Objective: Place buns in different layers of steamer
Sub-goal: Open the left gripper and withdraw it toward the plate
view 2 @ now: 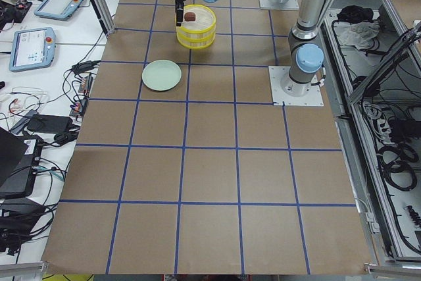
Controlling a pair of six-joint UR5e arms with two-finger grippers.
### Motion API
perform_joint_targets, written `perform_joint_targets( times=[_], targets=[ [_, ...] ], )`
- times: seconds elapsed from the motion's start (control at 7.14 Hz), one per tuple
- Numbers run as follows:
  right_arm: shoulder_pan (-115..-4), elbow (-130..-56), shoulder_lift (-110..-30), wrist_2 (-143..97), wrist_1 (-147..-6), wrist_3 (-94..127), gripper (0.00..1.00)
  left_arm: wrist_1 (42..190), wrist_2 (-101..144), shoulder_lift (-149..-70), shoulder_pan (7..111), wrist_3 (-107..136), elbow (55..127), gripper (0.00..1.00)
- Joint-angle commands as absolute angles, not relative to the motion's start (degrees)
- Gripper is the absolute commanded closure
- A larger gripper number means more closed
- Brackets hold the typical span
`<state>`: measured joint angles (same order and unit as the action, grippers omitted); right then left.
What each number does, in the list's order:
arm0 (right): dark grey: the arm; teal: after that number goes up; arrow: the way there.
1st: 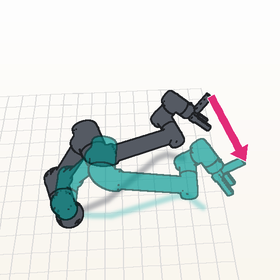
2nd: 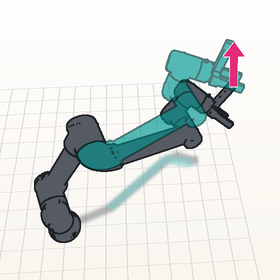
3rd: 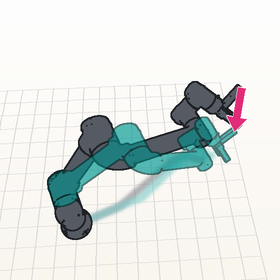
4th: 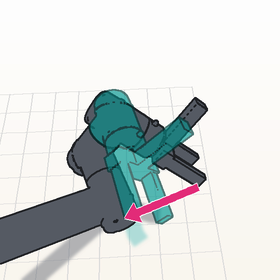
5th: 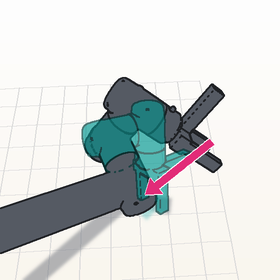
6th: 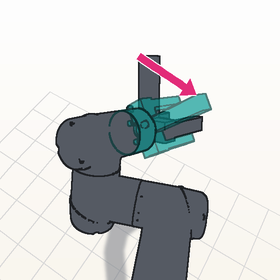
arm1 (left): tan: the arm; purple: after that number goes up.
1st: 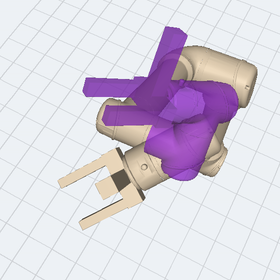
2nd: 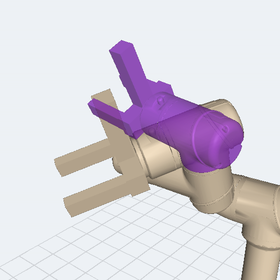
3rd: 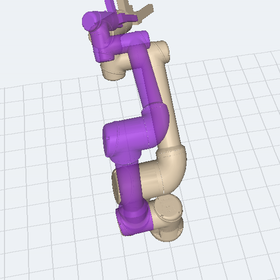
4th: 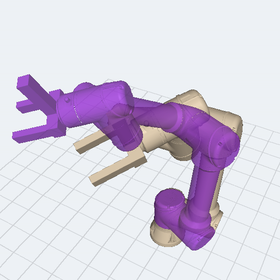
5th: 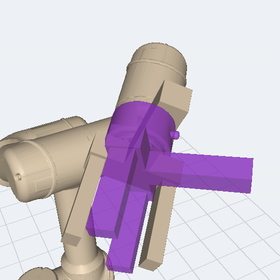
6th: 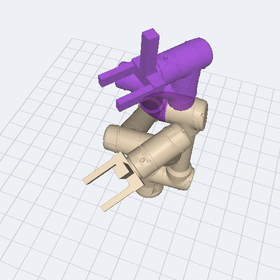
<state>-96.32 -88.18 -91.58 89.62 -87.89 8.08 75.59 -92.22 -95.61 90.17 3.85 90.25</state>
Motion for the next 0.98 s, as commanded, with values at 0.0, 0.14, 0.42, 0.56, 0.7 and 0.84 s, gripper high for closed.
perform_joint_targets(
  times=[0.0, 0.14, 0.42, 0.56, 0.7, 0.84],
  targets=[
    [-96.3, -88.2, -91.6, 89.6, -87.9, 8.2, 0.0, 83.5, -91.8, -90.8, 89.9, 2.8, 90.2, 0.0],
    [-96.3, -88.2, -91.6, 89.6, -87.9, 8.2, 0.0, 85.9, -89.5, -89.2, 90.3, 2.9, 90.3, 0.0],
    [-96.3, -88.2, -91.6, 89.4, -87.9, 8.2, 0.0, 86.3, -89.4, -88.2, 90.7, 2.9, 91.2, 0.0],
    [-96.3, -88.2, -91.6, 89.2, -87.9, 8.2, 0.0, 86.6, -89.7, -88.2, 90.6, 2.7, 91.7, 0.0],
    [-96.3, -88.2, -91.6, 89.2, -87.9, 8.2, 0.0, 86.7, -90.0, -88.4, 90.6, 2.9, 91.8, 0.0],
    [-96.4, -88.2, -91.6, 89.1, -87.9, 8.2, 0.0, 86.6, -89.2, -88.7, 90.1, 2.8, 91.8, 0.0]
  ],
)
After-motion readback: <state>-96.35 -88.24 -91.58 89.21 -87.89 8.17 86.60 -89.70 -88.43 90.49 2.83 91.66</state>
